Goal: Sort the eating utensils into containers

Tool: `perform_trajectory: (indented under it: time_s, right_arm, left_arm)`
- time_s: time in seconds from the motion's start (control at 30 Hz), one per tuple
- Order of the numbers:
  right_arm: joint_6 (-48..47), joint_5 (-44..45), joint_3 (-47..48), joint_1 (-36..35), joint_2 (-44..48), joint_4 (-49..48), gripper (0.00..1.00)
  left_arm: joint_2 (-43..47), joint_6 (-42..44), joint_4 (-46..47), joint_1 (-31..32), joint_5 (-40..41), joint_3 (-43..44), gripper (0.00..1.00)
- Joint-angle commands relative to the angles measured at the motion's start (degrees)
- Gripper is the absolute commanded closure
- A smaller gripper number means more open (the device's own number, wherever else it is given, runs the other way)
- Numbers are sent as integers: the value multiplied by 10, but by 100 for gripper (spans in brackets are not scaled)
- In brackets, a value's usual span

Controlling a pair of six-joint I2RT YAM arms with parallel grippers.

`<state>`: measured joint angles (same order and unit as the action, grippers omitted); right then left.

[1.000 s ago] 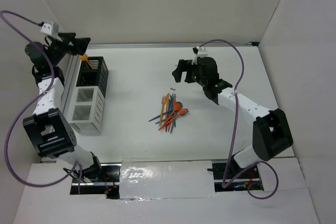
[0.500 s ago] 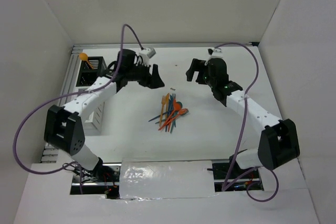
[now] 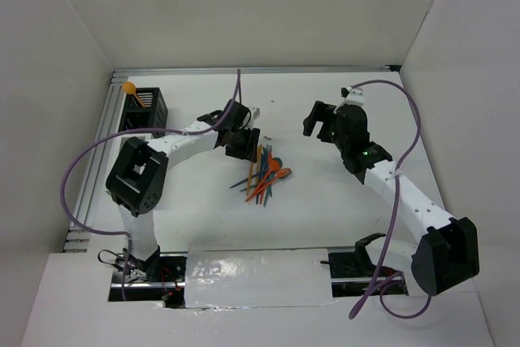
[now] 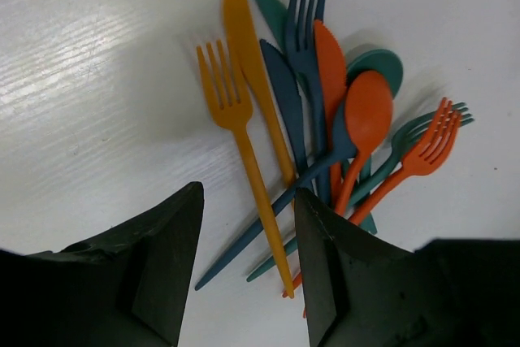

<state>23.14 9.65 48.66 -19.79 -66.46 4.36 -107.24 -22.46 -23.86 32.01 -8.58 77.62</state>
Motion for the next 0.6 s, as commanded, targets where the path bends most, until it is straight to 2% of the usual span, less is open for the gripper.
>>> perform_trajectory:
  time_s: [0.0,0.17,0.3,0.4,0.47,0.5,0.57]
  right_arm:
    - [2,18,-8,8,17,8,0]
    - [-1,23,-8,9,5,14,0]
    - [0,39,-2,9,-9,19,0]
    - [2,39,-2,10,-10,19,0]
    - [8,34,-2,11,-11,19,0]
    - [9,34,-2,12,-11,19,0]
    - [16,34,-2,10,-14,19,0]
  left_arm:
    - [-15,-22,-12,7,38,17,40]
    - [-51,-18,-5,9,24,29,40]
    - [-83,-19,-29,15,44,54,47]
    - [-93,-17,-34,14,59,60,48]
    - [-106,-18,-39,13,67,62,62]
    - [-112,-18,-44,11,75,65,74]
    - [-114,-18,-48,11,77,69,81]
